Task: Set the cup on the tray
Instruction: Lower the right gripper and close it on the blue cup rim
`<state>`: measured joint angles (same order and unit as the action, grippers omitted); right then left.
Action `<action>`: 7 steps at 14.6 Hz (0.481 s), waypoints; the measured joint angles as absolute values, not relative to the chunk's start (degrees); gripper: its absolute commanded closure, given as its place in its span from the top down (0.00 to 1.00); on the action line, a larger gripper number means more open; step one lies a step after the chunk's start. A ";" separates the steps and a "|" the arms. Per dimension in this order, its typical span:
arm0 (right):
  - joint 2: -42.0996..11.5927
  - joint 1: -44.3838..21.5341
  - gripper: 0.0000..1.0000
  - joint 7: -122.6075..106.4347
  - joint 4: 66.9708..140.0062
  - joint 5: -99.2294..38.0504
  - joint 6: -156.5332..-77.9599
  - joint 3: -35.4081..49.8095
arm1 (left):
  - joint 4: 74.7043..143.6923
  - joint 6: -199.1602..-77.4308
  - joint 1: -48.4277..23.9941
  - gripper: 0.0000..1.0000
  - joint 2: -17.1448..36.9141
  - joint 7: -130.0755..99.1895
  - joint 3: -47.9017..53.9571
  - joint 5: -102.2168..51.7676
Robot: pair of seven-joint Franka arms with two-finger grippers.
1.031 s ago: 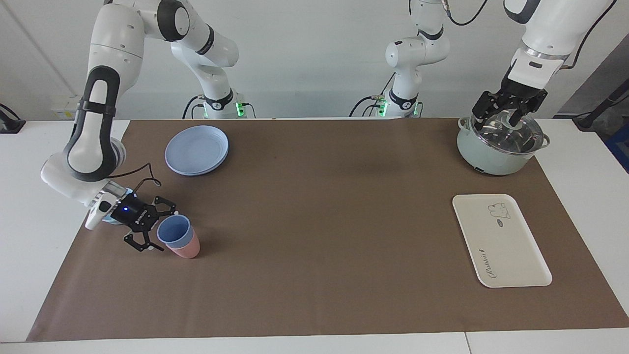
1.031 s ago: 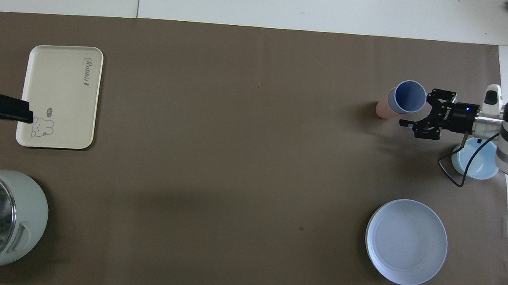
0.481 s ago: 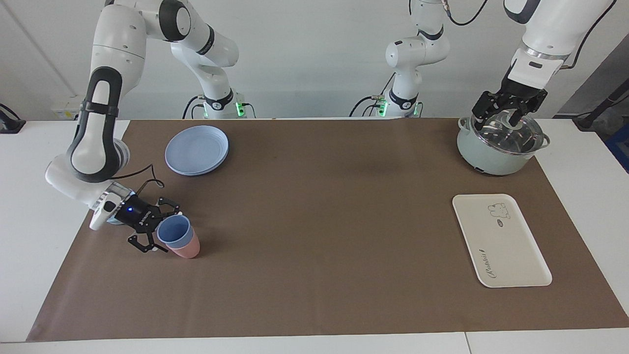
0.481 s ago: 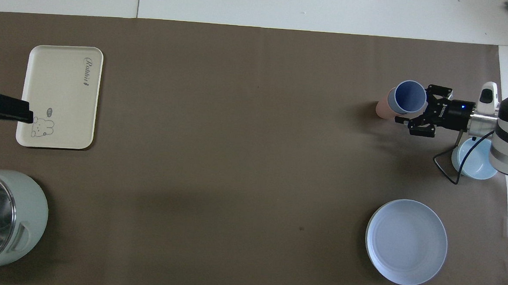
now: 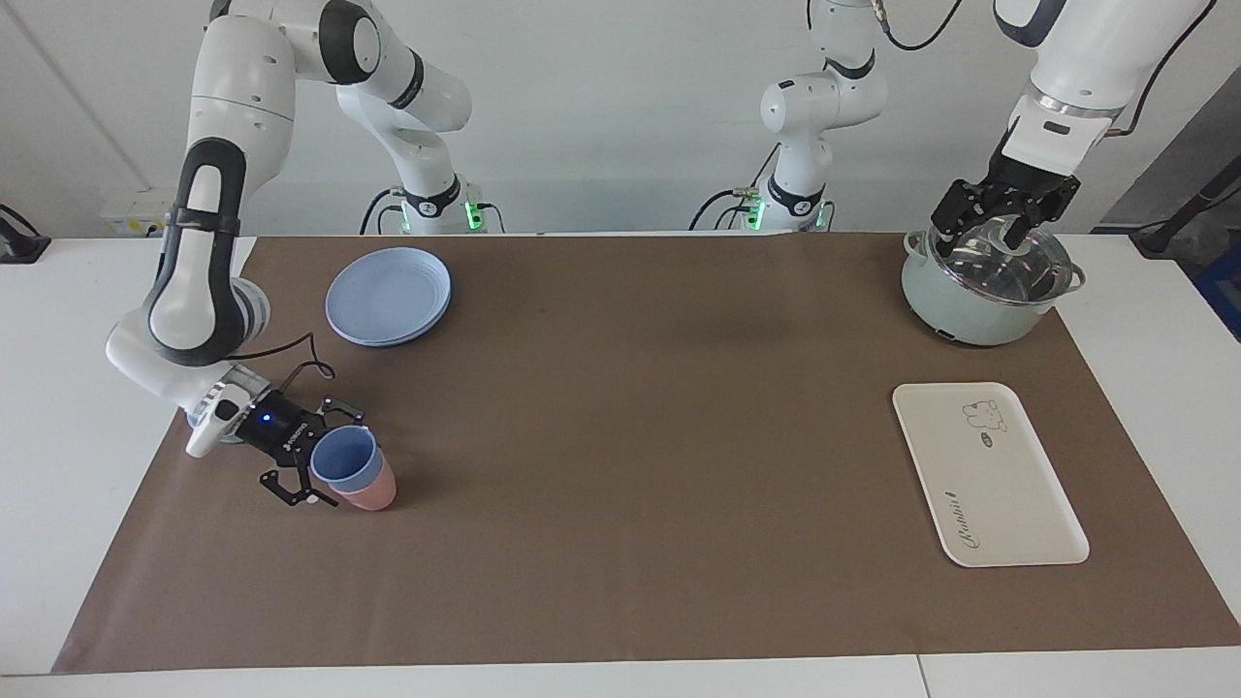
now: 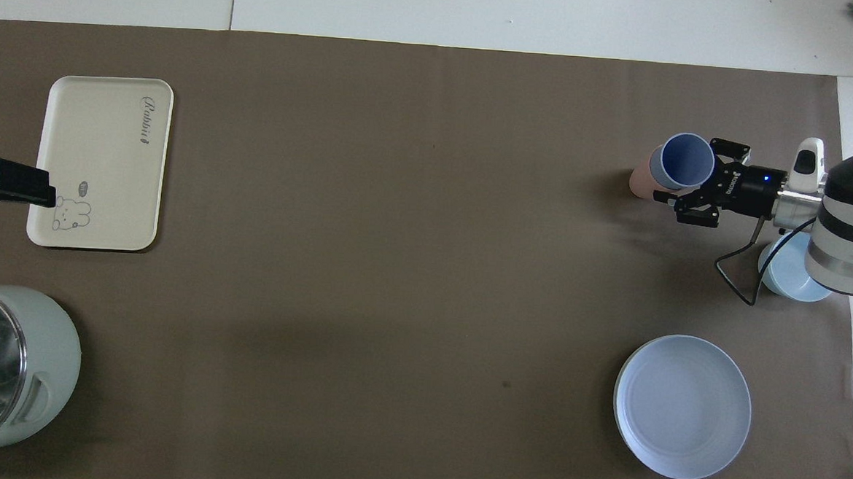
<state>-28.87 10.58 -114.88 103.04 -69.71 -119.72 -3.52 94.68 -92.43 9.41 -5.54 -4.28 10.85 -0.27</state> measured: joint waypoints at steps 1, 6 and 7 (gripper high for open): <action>-29.00 10.57 1.00 -114.94 103.05 -69.88 -119.72 -3.52 | 94.68 -92.43 9.41 1.00 -5.54 -4.28 10.85 -0.27; -29.04 10.39 1.00 -114.94 103.32 -69.97 -119.66 -3.51 | 94.68 -92.43 9.40 1.00 -5.54 -4.28 10.85 -0.27; -29.04 10.24 1.00 -114.94 103.48 -69.97 -119.65 -3.51 | 94.68 -92.43 9.41 1.00 -5.54 -4.28 10.85 -0.27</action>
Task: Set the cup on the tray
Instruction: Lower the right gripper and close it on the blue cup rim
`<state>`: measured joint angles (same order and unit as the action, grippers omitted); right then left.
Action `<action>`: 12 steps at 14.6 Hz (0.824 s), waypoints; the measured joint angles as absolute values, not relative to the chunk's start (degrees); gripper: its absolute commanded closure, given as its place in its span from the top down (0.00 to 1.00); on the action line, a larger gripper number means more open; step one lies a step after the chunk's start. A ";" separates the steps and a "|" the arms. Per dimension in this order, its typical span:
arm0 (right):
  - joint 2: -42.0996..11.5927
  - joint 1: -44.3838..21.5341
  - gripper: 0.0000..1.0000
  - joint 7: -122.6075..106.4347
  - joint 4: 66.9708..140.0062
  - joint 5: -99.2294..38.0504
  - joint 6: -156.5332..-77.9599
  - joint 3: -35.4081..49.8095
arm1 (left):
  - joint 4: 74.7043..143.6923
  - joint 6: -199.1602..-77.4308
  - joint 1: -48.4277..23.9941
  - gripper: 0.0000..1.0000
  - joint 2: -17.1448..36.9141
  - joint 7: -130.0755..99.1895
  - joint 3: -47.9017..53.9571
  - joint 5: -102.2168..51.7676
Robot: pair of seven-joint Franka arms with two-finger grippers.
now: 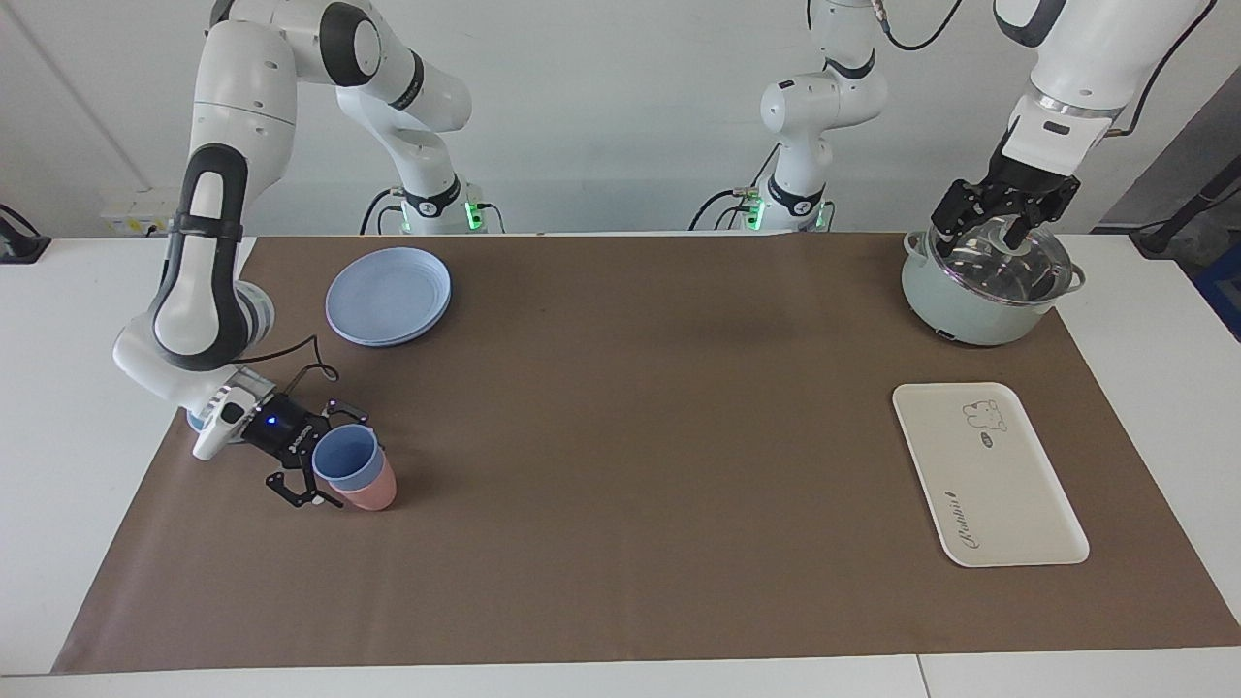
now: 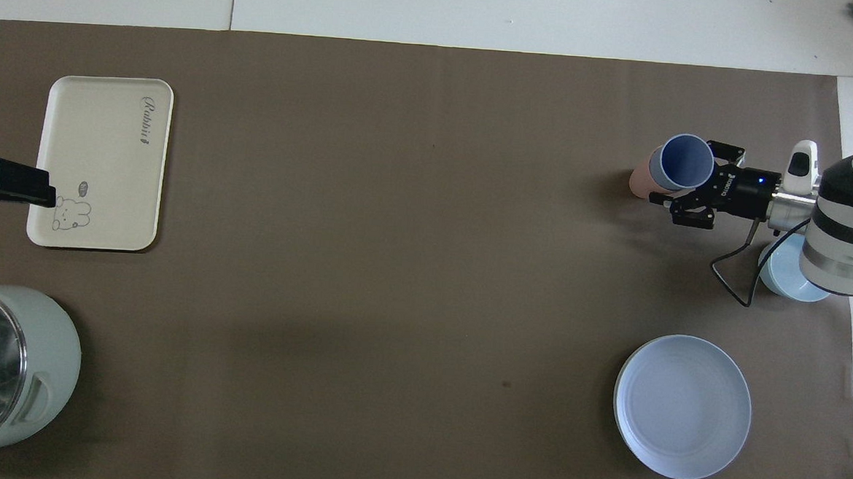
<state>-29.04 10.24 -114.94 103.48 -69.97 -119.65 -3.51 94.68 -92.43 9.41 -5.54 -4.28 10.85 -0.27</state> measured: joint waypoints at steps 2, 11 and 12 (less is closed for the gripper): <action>-29.04 9.97 1.00 -114.94 103.79 -69.98 -119.65 -3.50 | 94.68 -92.43 9.41 1.00 -5.54 -4.28 10.85 -0.27; -29.03 9.90 0.00 -114.94 103.89 -70.48 -119.70 -3.55 | 94.68 -92.43 9.40 1.00 -5.54 -4.28 10.85 -0.27; -29.03 9.90 0.00 -114.94 103.90 -70.77 -119.70 -3.56 | 94.68 -92.43 9.41 1.00 -5.54 -4.28 10.85 -0.27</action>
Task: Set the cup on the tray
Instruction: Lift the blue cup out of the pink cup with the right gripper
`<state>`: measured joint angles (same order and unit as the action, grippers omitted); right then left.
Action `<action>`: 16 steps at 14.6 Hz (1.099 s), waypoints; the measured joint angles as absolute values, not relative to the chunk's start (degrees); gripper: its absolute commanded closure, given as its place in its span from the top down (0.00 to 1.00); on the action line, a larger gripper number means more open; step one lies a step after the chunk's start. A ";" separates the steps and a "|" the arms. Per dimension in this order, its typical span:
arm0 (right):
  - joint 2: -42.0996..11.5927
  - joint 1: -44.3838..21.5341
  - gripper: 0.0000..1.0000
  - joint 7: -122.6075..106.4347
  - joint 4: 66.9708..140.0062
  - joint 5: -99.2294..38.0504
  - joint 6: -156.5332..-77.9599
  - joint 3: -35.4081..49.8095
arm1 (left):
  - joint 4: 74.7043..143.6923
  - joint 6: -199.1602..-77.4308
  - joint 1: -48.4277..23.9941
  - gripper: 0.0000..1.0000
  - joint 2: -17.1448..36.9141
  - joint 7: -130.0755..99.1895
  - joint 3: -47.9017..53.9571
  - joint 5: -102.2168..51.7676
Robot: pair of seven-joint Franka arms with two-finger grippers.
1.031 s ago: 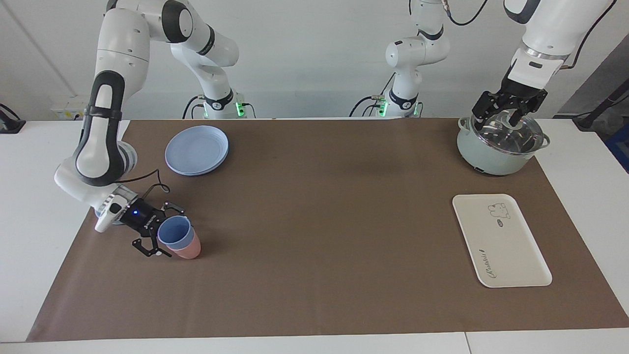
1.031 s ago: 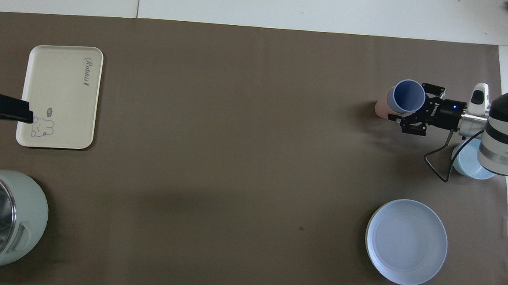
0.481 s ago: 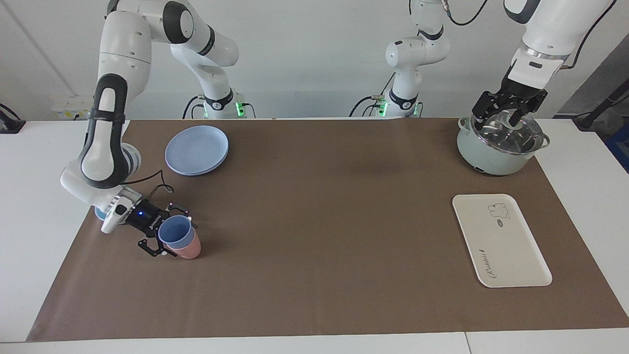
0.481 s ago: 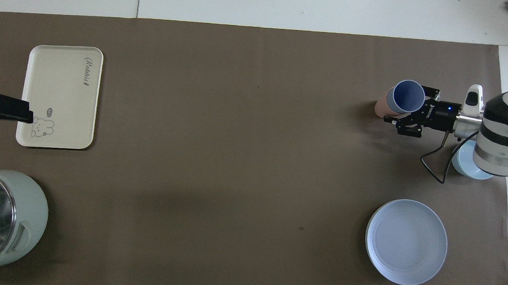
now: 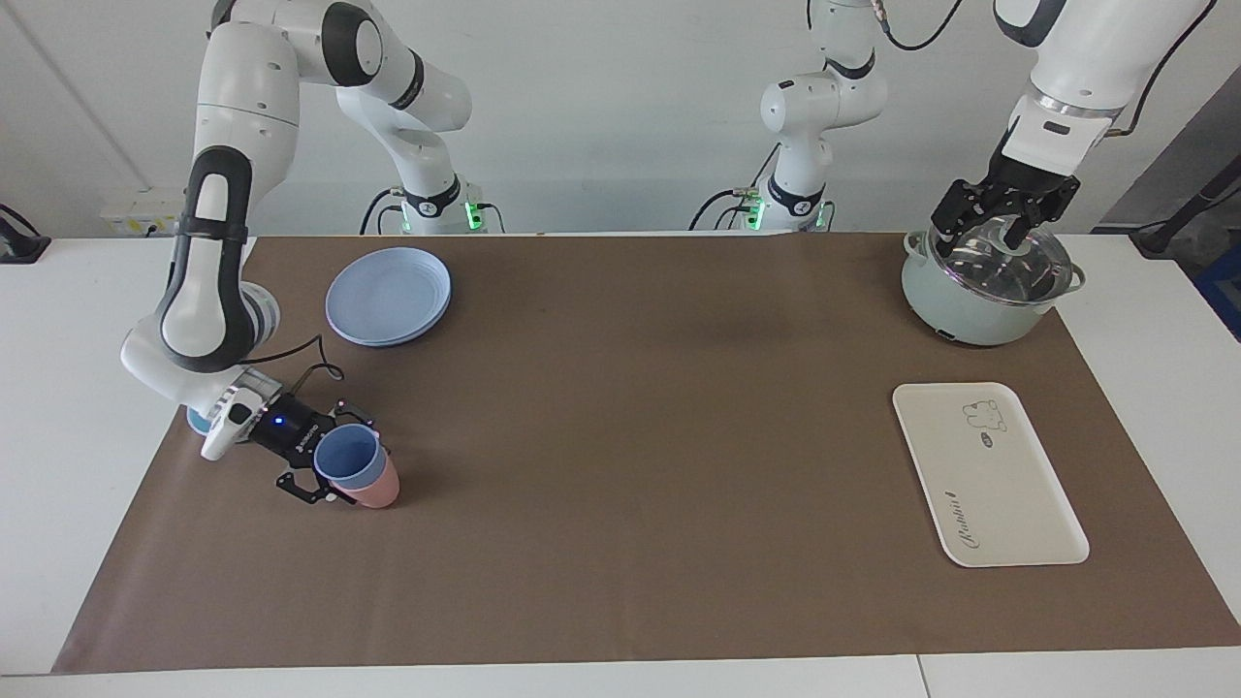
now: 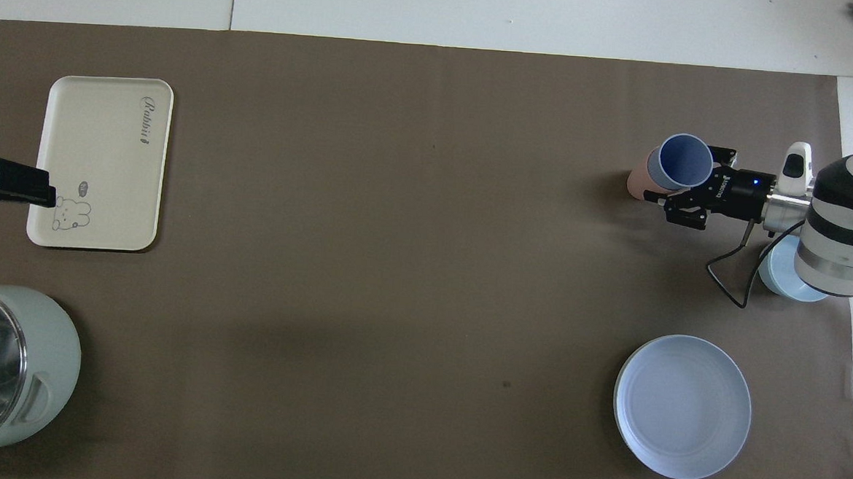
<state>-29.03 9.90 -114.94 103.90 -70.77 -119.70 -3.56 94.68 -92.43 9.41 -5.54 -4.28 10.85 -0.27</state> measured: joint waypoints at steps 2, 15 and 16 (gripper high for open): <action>-29.02 9.90 0.00 -114.94 103.81 -70.87 -119.77 -3.55 | 94.68 -92.43 9.40 1.00 -5.54 -4.28 10.85 -0.27; -15.62 -2.52 0.00 -70.86 103.41 -53.72 -135.75 -3.50 | 94.68 -92.37 9.40 1.00 -5.54 -4.28 10.86 -0.27; -15.36 -3.79 0.00 -66.67 103.43 -51.45 -136.71 -3.52 | 94.68 -92.37 9.40 1.00 -5.54 -4.28 10.86 -0.27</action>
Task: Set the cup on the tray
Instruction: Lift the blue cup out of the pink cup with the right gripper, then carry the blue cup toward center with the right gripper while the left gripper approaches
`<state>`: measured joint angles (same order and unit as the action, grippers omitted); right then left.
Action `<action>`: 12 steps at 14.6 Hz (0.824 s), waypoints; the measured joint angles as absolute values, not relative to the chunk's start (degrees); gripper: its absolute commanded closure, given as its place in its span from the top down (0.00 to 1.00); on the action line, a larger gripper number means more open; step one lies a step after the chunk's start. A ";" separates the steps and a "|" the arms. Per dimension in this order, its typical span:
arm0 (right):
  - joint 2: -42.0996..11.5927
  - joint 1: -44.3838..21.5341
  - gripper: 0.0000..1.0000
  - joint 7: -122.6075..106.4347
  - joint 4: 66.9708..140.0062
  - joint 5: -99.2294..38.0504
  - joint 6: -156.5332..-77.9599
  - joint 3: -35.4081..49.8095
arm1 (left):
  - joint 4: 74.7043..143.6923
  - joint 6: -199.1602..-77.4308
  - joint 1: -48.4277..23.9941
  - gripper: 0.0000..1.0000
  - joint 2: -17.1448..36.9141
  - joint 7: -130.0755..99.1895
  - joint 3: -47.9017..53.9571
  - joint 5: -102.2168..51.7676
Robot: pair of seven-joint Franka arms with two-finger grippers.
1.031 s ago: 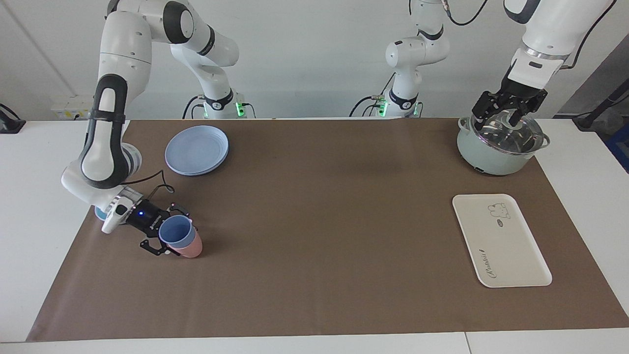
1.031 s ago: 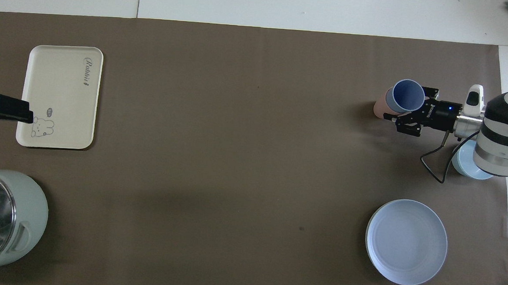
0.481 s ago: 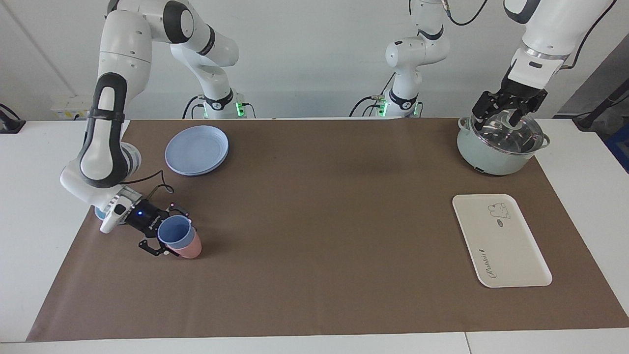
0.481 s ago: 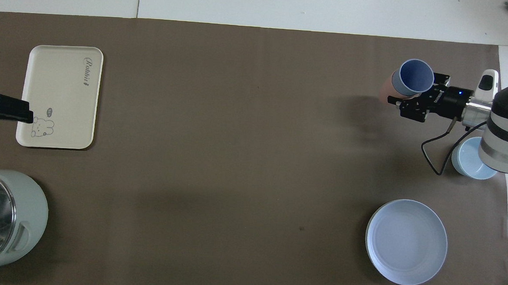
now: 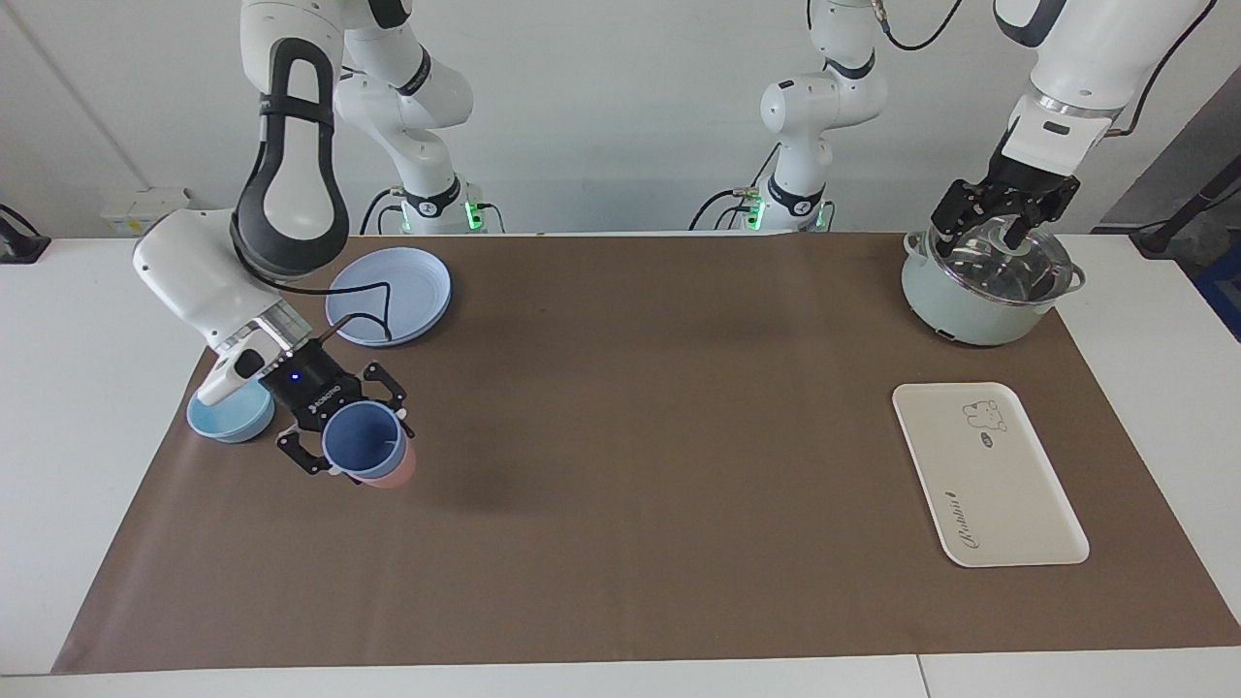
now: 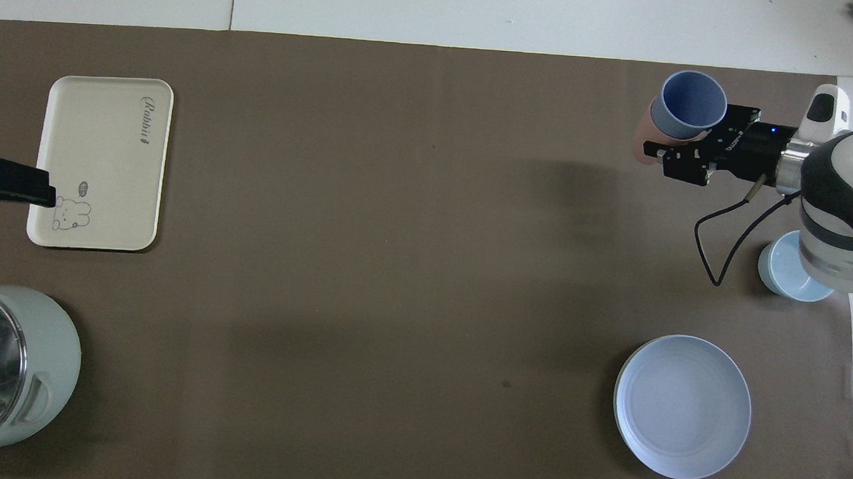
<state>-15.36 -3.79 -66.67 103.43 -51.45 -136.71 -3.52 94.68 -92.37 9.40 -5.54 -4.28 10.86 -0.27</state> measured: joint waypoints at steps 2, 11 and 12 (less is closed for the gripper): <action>-15.26 -5.91 0.00 -57.47 103.43 -44.90 -138.91 -3.52 | 94.68 -92.37 9.40 1.00 -5.54 -4.28 10.86 -0.27; -14.86 -17.18 0.00 -11.25 103.44 -15.40 -142.84 -3.46 | 94.43 -95.18 9.04 0.98 -5.55 -4.46 12.08 -4.86; -14.85 -18.71 0.00 -7.91 103.48 -14.68 -143.30 -3.47 | 94.44 -96.21 9.04 0.94 -5.48 -4.94 12.04 -6.76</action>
<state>-14.85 -18.71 -7.91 103.48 -14.68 -143.30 -3.47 94.44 -96.21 9.04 -5.48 -4.94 12.04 -6.76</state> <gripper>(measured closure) 0.176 0.004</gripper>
